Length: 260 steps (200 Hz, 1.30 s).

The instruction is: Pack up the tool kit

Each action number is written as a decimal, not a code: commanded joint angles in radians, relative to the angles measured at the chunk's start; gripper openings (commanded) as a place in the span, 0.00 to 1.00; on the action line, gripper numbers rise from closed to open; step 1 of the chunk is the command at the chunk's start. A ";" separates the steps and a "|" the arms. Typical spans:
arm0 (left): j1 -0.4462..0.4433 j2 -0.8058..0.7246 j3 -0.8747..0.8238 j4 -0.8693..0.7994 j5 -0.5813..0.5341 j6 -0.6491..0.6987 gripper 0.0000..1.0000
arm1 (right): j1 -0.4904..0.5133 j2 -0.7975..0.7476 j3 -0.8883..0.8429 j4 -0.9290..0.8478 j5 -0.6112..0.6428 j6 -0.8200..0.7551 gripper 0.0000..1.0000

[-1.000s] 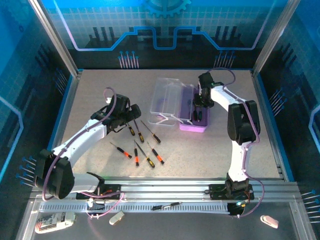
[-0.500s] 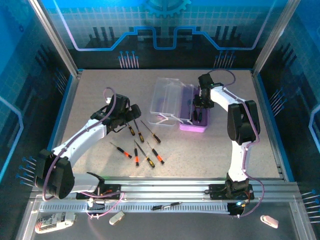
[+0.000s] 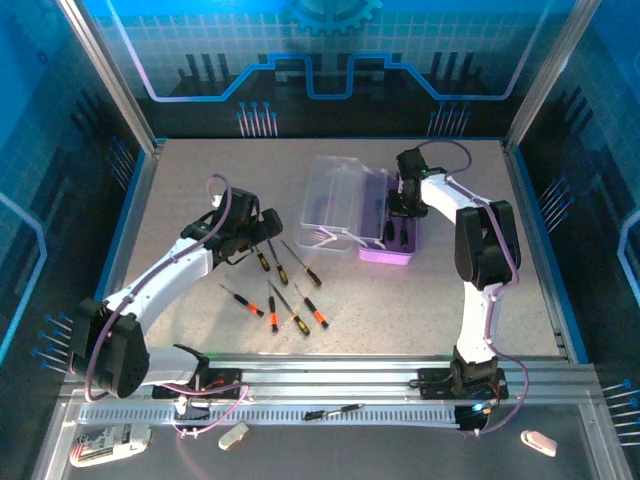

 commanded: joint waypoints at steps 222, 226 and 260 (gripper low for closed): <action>0.025 0.028 -0.058 0.023 0.007 -0.048 0.48 | 0.164 -0.509 -0.271 0.133 -0.157 0.119 0.32; 0.025 0.039 -0.054 0.018 0.006 -0.050 0.46 | 0.167 -0.514 -0.275 0.135 -0.155 0.121 0.32; 0.024 0.159 -0.003 -0.034 0.025 -0.035 0.45 | 0.170 -0.543 -0.284 0.128 -0.141 0.114 0.32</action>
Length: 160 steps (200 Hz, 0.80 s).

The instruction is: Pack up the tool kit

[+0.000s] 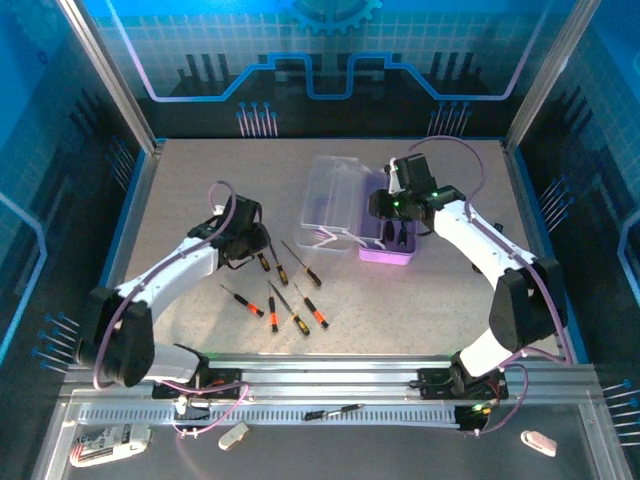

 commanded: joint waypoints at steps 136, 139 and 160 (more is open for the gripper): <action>0.011 0.357 0.137 -0.122 0.031 0.022 0.41 | -0.005 -0.067 -0.046 0.009 -0.038 0.026 0.35; 0.010 0.357 0.135 -0.122 0.029 0.021 0.40 | -0.005 -0.067 -0.048 0.011 -0.038 0.026 0.35; 0.010 0.354 0.121 -0.132 0.018 0.016 0.39 | -0.005 -0.068 -0.058 0.019 -0.032 0.032 0.35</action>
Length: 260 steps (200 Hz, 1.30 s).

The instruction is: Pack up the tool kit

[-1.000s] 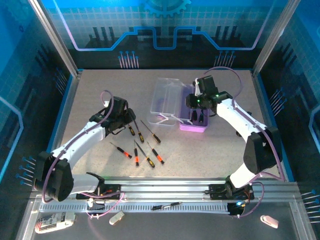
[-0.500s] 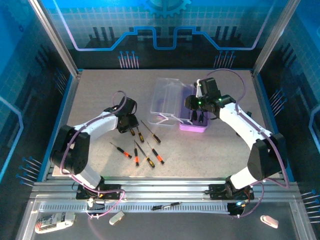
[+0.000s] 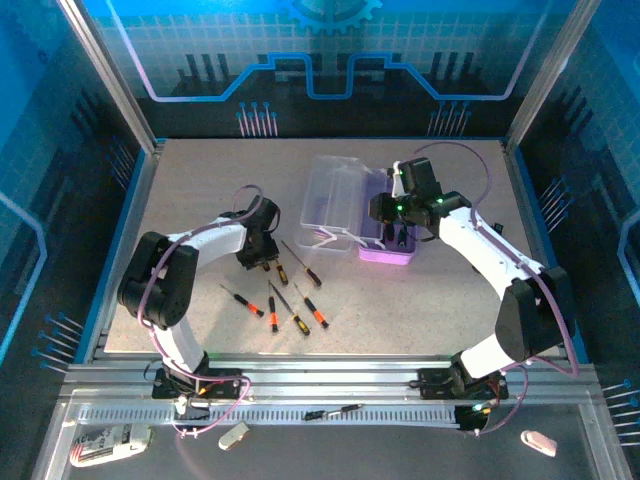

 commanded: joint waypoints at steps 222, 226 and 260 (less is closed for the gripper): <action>-0.005 -0.089 -0.095 -0.114 -0.012 0.007 0.34 | 0.009 0.038 0.041 0.044 -0.045 0.037 0.35; -0.007 -0.089 -0.097 -0.114 -0.015 0.007 0.34 | 0.009 0.039 0.040 0.043 -0.044 0.039 0.35; -0.013 -0.080 -0.109 -0.100 -0.023 0.009 0.33 | 0.014 0.043 0.030 0.053 -0.051 0.046 0.35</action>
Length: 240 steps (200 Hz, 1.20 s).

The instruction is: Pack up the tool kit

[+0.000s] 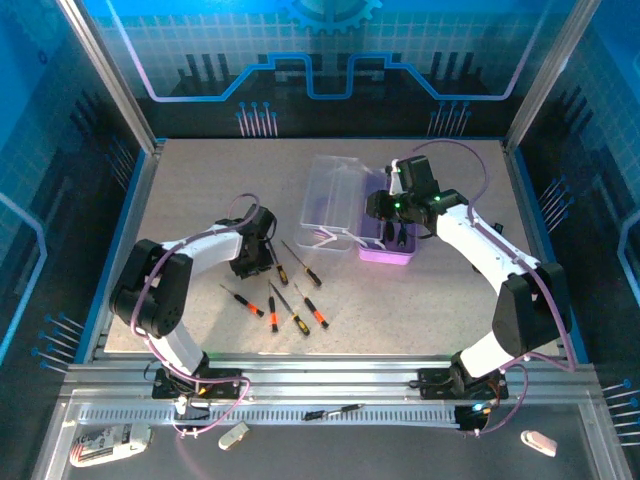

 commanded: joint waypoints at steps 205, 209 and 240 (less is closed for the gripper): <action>-0.170 -0.293 0.237 0.020 0.077 0.214 0.13 | 0.081 -0.082 0.047 0.058 -0.134 0.045 0.44; -0.184 -0.296 0.235 0.046 0.084 0.225 0.13 | 0.083 -0.086 0.045 0.067 -0.144 0.055 0.44; -0.260 -0.290 0.225 0.198 0.181 0.258 0.13 | 0.085 -0.100 0.031 0.156 -0.253 0.139 0.46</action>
